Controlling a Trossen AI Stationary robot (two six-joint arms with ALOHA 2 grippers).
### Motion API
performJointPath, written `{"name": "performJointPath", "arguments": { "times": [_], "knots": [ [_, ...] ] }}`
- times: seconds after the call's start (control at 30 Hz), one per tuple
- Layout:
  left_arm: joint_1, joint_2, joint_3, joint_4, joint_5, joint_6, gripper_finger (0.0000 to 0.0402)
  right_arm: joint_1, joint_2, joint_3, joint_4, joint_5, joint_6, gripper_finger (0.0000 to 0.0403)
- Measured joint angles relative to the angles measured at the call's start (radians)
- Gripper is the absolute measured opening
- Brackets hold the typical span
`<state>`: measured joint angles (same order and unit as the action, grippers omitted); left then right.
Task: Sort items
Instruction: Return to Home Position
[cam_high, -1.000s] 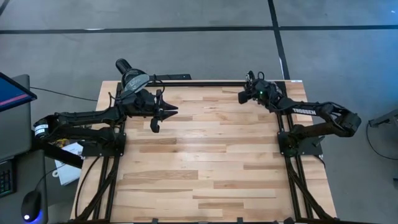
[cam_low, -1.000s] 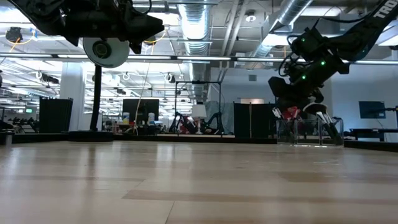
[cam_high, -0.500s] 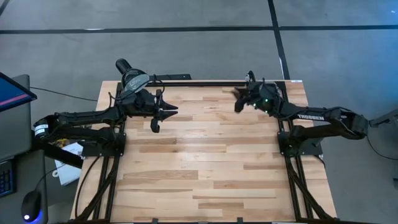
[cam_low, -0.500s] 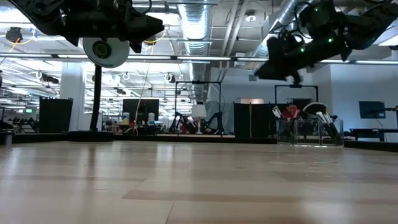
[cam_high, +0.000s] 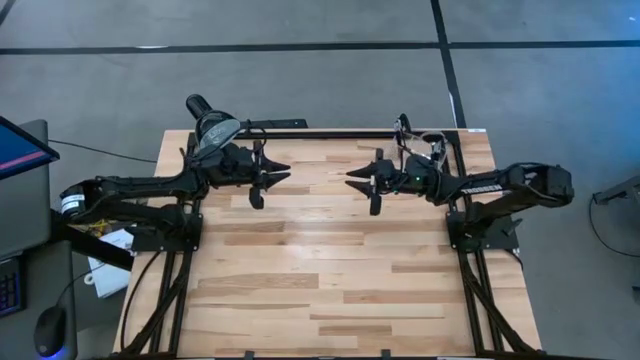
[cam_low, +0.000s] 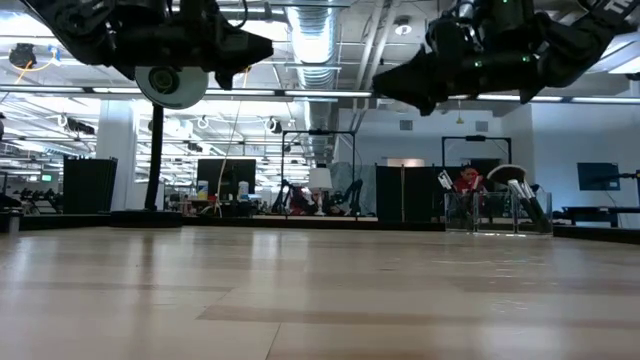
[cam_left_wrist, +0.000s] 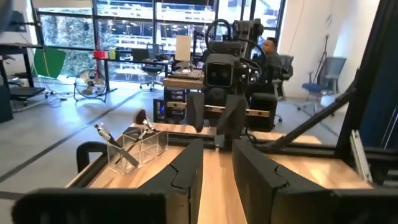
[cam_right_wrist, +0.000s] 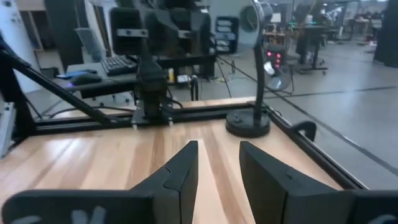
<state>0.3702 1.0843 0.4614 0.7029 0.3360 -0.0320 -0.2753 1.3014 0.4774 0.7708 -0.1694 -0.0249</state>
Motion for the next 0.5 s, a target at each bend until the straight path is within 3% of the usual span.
{"name": "performJointPath", "arguments": {
  "times": [0.23,0.5],
  "knots": [
    [-0.007,0.098,0.000,0.157,0.001,-0.053,0.0079,-0.001,-0.022,0.033,-0.014,-0.131,-0.009,0.0100],
    [-0.026,0.050,-0.029,0.178,0.028,-0.063,0.0007,-0.053,-0.189,0.012,-0.225,-0.183,-0.002,0.0022]
  ]
}}
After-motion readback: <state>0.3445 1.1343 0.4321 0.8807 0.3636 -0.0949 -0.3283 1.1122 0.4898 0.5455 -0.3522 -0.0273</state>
